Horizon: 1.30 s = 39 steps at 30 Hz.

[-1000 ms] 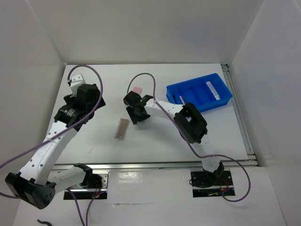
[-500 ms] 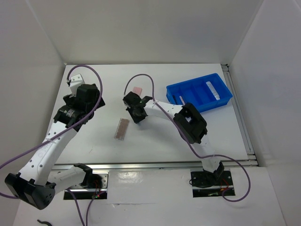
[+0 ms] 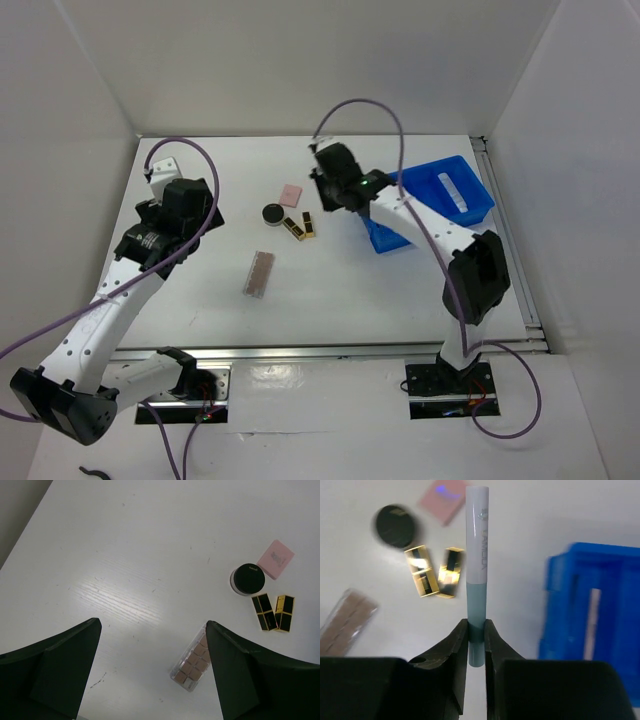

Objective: Organize the makeup

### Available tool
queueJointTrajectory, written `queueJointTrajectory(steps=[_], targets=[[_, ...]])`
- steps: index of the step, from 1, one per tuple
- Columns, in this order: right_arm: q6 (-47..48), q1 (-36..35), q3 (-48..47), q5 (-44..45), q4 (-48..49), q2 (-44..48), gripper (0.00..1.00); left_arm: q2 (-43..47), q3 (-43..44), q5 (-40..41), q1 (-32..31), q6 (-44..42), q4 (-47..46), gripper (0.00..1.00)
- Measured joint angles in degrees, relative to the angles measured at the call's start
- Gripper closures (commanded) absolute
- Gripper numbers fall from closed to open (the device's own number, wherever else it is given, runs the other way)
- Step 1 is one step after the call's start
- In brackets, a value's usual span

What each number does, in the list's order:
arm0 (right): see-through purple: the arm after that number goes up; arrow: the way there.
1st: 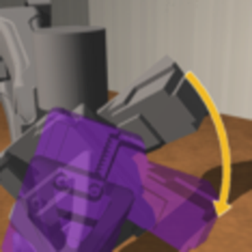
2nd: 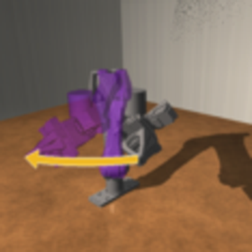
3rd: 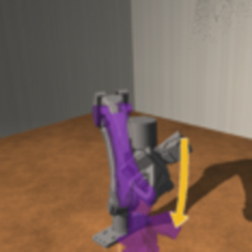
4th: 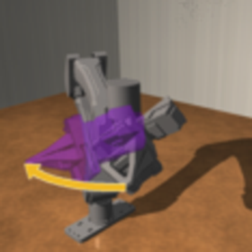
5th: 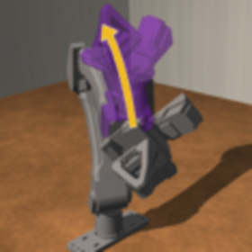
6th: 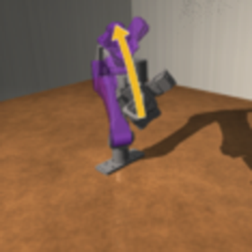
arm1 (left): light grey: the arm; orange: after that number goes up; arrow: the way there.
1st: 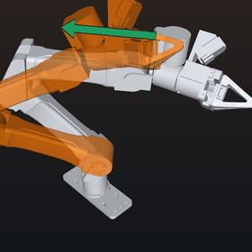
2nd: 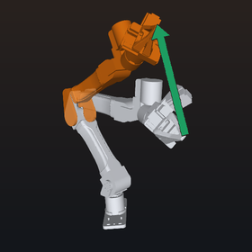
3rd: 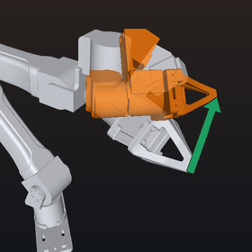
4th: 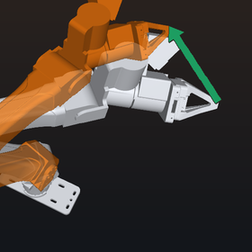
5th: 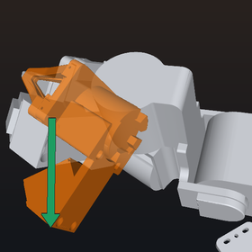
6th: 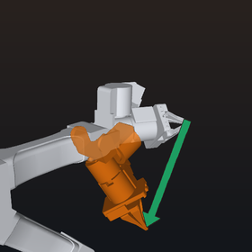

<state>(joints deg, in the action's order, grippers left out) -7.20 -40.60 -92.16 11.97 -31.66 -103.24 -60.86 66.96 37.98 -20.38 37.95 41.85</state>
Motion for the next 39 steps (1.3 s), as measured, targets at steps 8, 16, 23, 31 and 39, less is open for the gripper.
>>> queueJointTrajectory(steps=[8,16,23,31,39], targets=[[-0.87,15.78,3.85,7.76,-0.59,-0.07,0.87,0.0,-0.74,-0.72,0.0,-0.24,-0.09,0.0],[-1.33,16.87,6.05,7.48,-0.52,-3.69,0.68,0.0,-0.74,-0.66,0.0,-0.33,-0.13,0.0],[-2.12,16.94,5.81,9.18,-1.05,-5.86,0.32,0.0,-0.74,-0.66,0.0,-0.37,-0.13,0.0],[-2.4,13.22,1.46,8.85,-1.57,-3.82,0.48,-0.39,-0.74,-0.66,0.0,-0.42,-0.13,0.0],[-6.01,3.28,-15.85,3.06,-5.99,-13.03,0.3,-0.55,-0.76,-0.66,0.0,-0.37,-0.17,0.0]])
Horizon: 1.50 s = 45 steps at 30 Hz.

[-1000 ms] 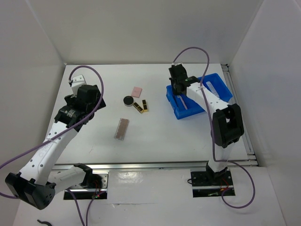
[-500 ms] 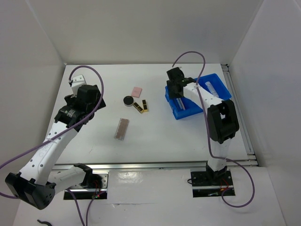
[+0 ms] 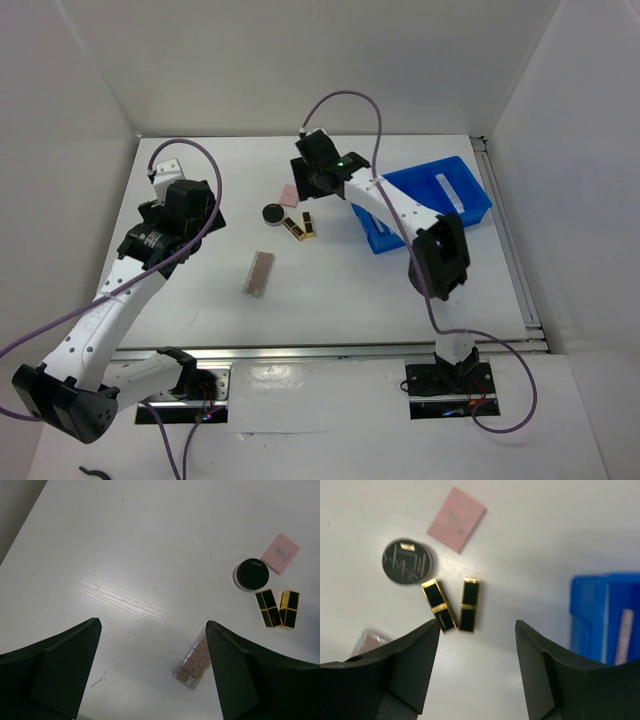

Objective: Organize the makeup

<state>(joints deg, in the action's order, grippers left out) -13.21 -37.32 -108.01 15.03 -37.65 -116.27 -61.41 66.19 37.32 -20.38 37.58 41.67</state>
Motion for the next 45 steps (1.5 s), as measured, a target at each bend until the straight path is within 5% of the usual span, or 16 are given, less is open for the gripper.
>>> queueJointTrajectory(steps=[4,11,17,22,27,29,38,45], targets=[[-3.5,-0.31,-14.12,-2.36,-4.9,-13.6,0.19,0.0,-0.33,0.0,0.0,0.0,-0.17,0.0],[-7.43,-0.13,-16.15,-4.55,-10.38,-22.12,0.22,0.0,-0.37,0.11,0.0,-0.02,-0.2,0.0],[-9.57,-0.13,-14.88,-5.27,-9.77,-22.25,0.42,0.0,-0.37,0.13,0.0,-0.04,-0.2,0.0],[-10.36,-0.13,-11.76,-6.25,-9.49,-22.4,0.47,0.0,-0.52,0.15,0.0,-0.04,-0.22,0.0],[-10.58,-0.15,-11.72,-6.6,-9.11,-22.4,0.8,0.0,-0.52,0.15,0.0,-0.04,-0.2,0.0],[-10.64,-0.13,-11.72,-6.01,-9.11,-22.27,0.85,0.0,-0.52,0.15,0.0,-0.04,-0.2,0.0],[-3.87,1.51,-5.33,4.33,-6.08,-7.5,0.85,-0.35,-0.52,-0.2,0.0,-0.83,-0.2,0.0],[-2.43,16.28,1.05,8.59,-2.21,5.81,0.85,-2.08,-0.5,-3.69,0.0,-3.04,-0.26,0.0]])
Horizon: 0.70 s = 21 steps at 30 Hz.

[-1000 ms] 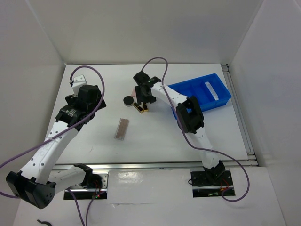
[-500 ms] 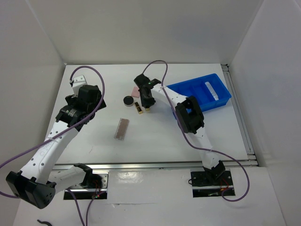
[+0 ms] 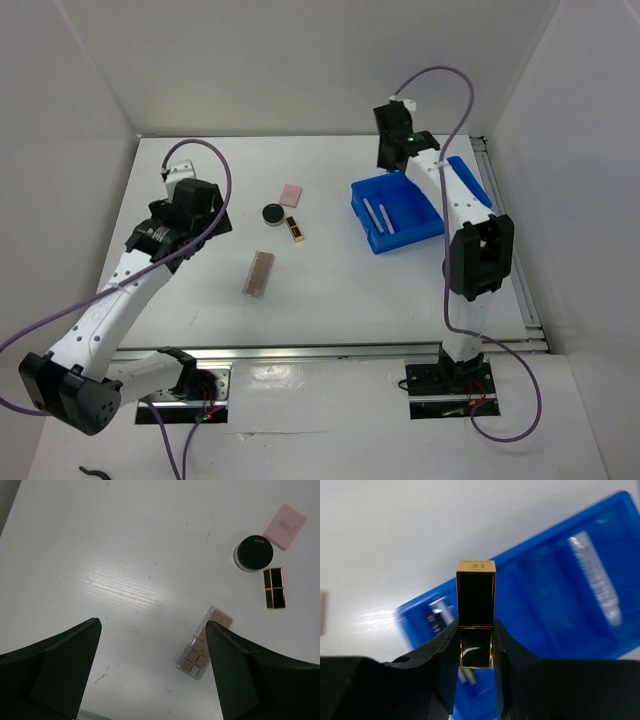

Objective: Organize the makeup

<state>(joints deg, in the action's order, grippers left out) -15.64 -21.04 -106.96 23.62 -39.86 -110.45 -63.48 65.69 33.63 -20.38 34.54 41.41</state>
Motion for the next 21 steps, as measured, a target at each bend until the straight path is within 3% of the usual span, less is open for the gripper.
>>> queueJointTrajectory(steps=[4,11,15,20,21], targets=[[-0.44,6.38,2.69,1.22,-0.59,-1.42,0.85,-2.95,0.33,-2.08,0.0,-0.37,0.13,0.0],[-0.66,7.76,5.55,-0.61,-1.97,-5.75,0.82,-4.57,0.33,-3.48,0.0,-1.4,0.59,0.0],[-1.07,7.96,6.01,-1.66,-1.97,-6.64,0.63,-4.59,0.94,-3.56,0.0,-1.4,0.74,0.0],[-0.98,7.96,4.74,-2.64,-2.58,-8.44,0.22,-4.66,1.51,-4.17,0.0,-1.55,0.7,0.0],[-0.61,7.96,3.72,-2.82,-2.73,-9.07,0.22,-4.74,1.53,-4.35,0.0,-1.57,0.7,0.0]])
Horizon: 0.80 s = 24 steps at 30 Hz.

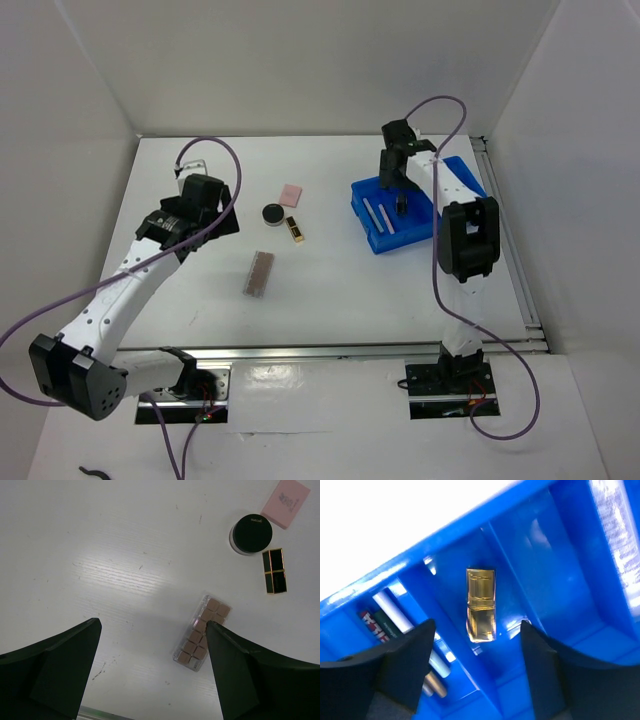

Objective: Organize the makeup

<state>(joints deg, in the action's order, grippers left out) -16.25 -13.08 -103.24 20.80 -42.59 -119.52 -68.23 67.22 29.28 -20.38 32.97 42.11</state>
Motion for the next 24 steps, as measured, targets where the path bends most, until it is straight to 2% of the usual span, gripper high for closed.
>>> queueJointTrajectory(steps=[2,3,7,10,13,15,18,21,24], targets=[[0.83,0.0,-2.38,-0.09,-0.81,-0.96,0.25,-0.33,0.11,-0.24,0.0,0.0,0.02,0.0],[0.96,0.0,-3.26,-0.09,-0.81,-1.05,0.36,-0.48,0.15,-0.37,0.0,0.02,0.07,0.0],[1.33,-0.72,-3.48,-0.02,-0.55,0.68,0.58,-0.57,0.2,-0.46,0.0,0.13,0.04,0.0],[0.92,-3.45,-1.46,-0.72,-0.37,3.96,0.6,-0.57,0.28,-0.04,0.0,0.28,0.13,0.0],[0.5,-9.99,-0.92,-2.05,0.33,6.69,0.52,-0.42,0.42,0.96,0.0,0.92,0.28,0.0],[0.24,-14.91,-0.92,-3.76,1.38,7.21,0.3,-0.11,0.42,1.7,0.0,1.88,0.37,0.0],[0.74,-22.95,-2.6,-6.8,1.75,5.16,0.13,1.07,0.42,3.45,0.0,3.52,0.74,0.0],[1.29,-28.02,-6.23,-9.49,1.75,-0.07,0.12,3.13,0.39,5.16,0.0,5.25,1.31,0.0],[1.73,-29.75,-10.32,-11.19,1.86,-6.29,0.1,5.14,0.39,6.14,0.0,6.38,1.38,0.0]])
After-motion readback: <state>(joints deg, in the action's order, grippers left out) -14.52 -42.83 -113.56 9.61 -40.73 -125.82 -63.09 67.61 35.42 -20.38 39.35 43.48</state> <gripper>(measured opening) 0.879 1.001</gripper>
